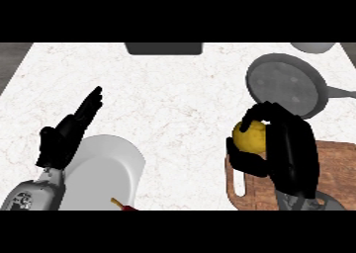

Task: Pick the lemon from the cutting board and place it in the pan

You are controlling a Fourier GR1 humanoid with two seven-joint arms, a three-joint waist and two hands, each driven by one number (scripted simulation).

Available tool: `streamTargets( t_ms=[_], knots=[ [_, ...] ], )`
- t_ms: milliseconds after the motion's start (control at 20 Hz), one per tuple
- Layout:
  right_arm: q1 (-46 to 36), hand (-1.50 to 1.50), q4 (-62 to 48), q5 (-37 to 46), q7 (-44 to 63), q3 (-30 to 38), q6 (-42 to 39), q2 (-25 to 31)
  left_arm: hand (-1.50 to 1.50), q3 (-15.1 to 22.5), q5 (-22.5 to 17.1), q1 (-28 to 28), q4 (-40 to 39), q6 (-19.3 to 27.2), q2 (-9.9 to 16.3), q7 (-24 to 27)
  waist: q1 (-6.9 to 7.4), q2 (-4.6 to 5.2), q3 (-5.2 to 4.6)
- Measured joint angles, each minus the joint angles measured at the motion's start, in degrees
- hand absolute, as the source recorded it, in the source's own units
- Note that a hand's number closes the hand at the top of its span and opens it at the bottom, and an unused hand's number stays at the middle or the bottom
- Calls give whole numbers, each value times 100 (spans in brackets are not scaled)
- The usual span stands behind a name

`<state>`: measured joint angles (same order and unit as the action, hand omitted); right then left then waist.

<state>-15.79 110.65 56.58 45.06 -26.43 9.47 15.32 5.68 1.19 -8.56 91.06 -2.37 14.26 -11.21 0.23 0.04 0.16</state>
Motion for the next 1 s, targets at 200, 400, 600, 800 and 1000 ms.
streamTargets(
  t_ms=[200,400,600,800,1000],
  knots=[
    [-229,150,-948,-492,-867,710,436,71,0,-49,-26,-38,32,-97,-5,-65,18,7,-3],
    [-660,150,-2132,-689,-1594,1324,807,169,0,-61,24,8,3,-139,-34,56,42,13,-1],
    [-1059,150,-3297,-842,-2377,1847,1226,273,0,-116,9,-72,46,-205,-41,-89,51,17,-4],
    [-1561,150,-4599,-1127,-3265,2354,1574,373,0,-98,54,22,116,-217,-111,-61,78,23,-1],
    [-2088,150,-5939,-1408,-4204,2821,1923,460,0,-138,66,-29,54,-274,-135,-39,99,32,-1]
  ],
)
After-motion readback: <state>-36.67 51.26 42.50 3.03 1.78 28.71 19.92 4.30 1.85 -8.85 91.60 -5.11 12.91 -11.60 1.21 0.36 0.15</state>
